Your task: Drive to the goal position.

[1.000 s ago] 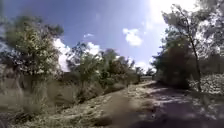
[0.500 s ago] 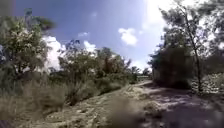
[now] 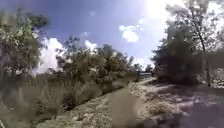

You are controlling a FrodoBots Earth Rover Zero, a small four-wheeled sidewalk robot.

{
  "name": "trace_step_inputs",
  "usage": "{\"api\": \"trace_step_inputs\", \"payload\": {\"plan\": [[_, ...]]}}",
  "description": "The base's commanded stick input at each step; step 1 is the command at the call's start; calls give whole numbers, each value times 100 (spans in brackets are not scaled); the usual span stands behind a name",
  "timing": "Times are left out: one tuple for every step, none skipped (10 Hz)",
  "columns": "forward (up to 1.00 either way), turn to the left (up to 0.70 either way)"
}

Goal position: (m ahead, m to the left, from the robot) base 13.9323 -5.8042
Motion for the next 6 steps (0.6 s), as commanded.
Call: {"api": "trace_step_inputs", "payload": {"plan": [[70, -28], [70, -35], [70, -35], [70, -35], [70, -35], [70, -35]]}}
